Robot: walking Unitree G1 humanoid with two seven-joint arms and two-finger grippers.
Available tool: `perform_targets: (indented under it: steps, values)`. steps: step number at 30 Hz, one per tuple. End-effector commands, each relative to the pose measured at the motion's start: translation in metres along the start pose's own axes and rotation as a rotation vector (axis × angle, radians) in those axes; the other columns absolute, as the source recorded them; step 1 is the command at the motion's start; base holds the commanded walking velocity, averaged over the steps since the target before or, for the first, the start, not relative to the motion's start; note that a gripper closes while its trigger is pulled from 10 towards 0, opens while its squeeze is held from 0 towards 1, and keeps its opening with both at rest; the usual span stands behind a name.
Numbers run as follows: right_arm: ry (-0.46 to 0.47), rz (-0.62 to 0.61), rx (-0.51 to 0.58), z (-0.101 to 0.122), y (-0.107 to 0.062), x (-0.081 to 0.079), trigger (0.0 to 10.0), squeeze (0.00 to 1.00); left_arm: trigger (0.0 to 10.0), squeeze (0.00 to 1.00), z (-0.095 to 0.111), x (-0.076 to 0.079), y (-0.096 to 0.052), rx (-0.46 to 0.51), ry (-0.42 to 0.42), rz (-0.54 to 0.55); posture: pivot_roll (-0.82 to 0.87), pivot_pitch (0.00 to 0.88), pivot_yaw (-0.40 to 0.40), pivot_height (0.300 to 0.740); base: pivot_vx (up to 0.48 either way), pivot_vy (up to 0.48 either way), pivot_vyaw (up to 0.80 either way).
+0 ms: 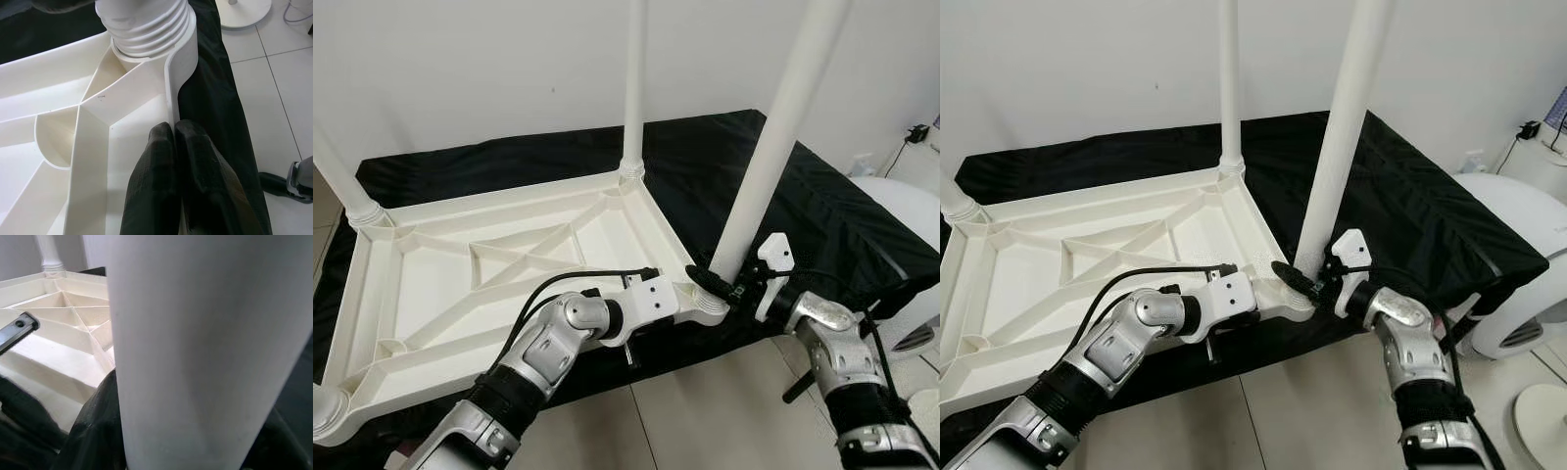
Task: Building children table
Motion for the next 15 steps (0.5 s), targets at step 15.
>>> perform_targets:
  steps: [15]
  values:
    - [0.089,-0.257,0.089,-0.010,0.023,-0.037,10.0,0.00,10.0,0.00,-0.010,0.014,0.003,-0.050,-0.015,-0.042,-0.09,0.048,0.023,0.740,0.000,0.000,0.00]
Point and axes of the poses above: a point about 5 cm out from each wrist's last joint towards the gripper, its own y axis pointing out of the wrist towards the gripper, its own z axis along the axis of the wrist's last joint, x = y × z, the point moved 1 cm from there along y, pointing out of the wrist towards the gripper, and after that the axes turned 15 degrees about y, right-handed, at the moved point
